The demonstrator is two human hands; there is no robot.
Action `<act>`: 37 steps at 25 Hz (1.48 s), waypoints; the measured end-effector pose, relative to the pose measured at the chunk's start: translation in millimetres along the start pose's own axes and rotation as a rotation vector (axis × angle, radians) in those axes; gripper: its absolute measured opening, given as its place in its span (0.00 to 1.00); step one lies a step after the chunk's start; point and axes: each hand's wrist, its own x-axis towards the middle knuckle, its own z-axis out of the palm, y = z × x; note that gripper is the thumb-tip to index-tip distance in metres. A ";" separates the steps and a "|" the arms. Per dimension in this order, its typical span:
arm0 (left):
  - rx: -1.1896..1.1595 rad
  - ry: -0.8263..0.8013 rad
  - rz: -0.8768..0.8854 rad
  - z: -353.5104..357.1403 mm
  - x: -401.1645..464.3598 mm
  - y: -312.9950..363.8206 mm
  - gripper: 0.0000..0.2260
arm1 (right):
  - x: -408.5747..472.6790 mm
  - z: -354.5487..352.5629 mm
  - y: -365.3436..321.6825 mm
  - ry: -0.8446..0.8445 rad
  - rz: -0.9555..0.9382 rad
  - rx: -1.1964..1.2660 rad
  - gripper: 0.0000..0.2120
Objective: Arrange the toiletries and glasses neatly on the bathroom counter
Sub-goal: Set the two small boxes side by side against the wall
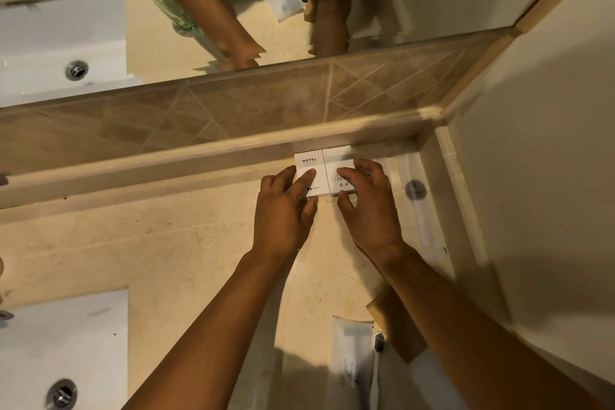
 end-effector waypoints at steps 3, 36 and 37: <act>-0.002 -0.006 -0.009 -0.6 0.4 1.6 0.22 | 1.2 0.4 0.1 0.001 0.007 0.006 0.20; 0.082 -0.413 0.077 18.4 -182.9 109.3 0.15 | -229.4 -50.4 78.2 -0.034 0.162 -0.284 0.33; 0.077 -0.411 0.065 18.9 -184.4 109.9 0.16 | -229.2 -50.7 80.2 -0.029 0.165 -0.274 0.32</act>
